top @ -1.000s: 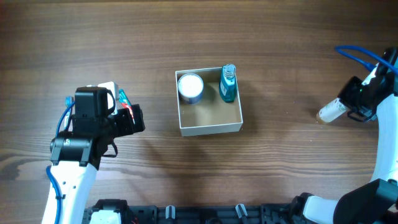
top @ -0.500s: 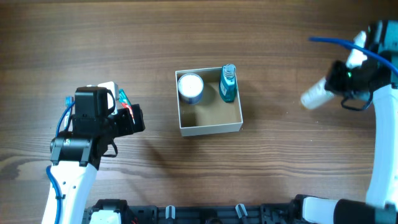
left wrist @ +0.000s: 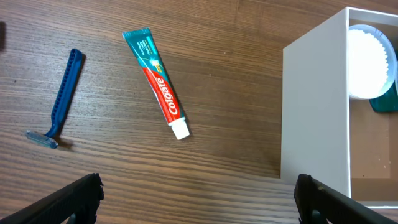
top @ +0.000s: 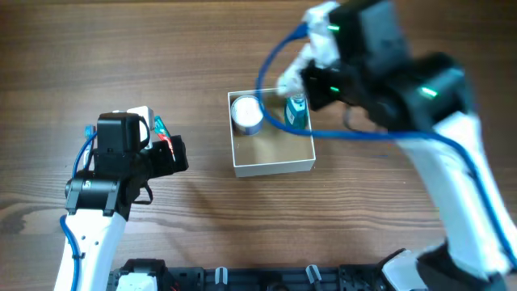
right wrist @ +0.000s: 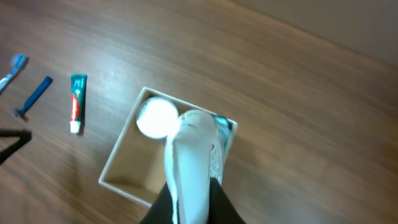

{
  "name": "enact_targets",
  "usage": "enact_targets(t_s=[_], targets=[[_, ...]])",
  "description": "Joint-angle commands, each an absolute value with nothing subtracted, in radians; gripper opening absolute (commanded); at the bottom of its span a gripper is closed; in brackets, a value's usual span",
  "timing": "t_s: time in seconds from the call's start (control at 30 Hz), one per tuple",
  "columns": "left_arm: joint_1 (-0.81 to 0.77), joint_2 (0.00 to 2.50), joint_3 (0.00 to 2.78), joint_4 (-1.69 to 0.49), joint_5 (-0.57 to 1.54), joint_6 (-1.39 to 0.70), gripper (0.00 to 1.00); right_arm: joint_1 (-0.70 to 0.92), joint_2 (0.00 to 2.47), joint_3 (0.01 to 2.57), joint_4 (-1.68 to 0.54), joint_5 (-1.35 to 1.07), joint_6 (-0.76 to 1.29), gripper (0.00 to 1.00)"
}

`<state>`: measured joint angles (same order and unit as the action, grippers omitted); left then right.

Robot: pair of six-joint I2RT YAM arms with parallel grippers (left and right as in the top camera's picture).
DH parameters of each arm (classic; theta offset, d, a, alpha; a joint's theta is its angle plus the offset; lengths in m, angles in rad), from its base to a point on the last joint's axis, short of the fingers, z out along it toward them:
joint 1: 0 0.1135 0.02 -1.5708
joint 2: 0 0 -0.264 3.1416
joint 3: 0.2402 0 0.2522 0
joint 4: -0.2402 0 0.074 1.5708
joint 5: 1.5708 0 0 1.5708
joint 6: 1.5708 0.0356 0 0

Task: Pack container
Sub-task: 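Place the lotion tube upright in the box and release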

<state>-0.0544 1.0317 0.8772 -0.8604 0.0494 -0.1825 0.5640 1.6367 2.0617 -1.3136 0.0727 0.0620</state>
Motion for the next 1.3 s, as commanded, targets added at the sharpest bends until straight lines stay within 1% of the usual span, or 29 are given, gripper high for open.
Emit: enact_targets(t_s=[0.0, 0.17, 0.27, 0.5, 0.73, 1.1, 1.17, 1.27], targets=[[-0.057, 1.035, 0.898, -0.859, 0.036, -0.192, 1.00, 0.609, 1.698, 2.080, -1.262, 0.116, 0.146, 0.04], [-0.057, 1.035, 0.898, -0.858, 0.035, -0.192, 1.00, 0.609, 1.798, 2.080, -1.274, 0.113, 0.197, 0.04], [-0.057, 1.035, 0.898, -0.858, 0.035, -0.192, 1.00, 0.607, 1.845, 2.080, -1.288, 0.145, 0.266, 0.04], [-0.057, 1.035, 0.898, -0.858, 0.036, -0.192, 1.00, 0.607, 1.860, 2.079, -1.290, 0.215, 0.300, 0.04], [-0.057, 1.035, 0.898, -0.868, 0.035, -0.192, 1.00, 0.600, 1.874, 2.079, -1.298, 0.210, 0.315, 0.04], [-0.057, 1.035, 0.898, -0.870, 0.035, -0.191, 1.00, 0.600, 1.970, 2.079, -1.299, 0.198, 0.317, 0.04], [-0.057, 1.035, 0.898, -0.870, 0.035, -0.191, 1.00, 0.599, 1.985, 2.079, -1.296, 0.190, 0.318, 0.05], [-0.057, 1.035, 0.898, -0.870, 0.035, -0.191, 1.00, 0.594, 2.004, 2.079, -1.291, 0.163, 0.317, 0.11]])
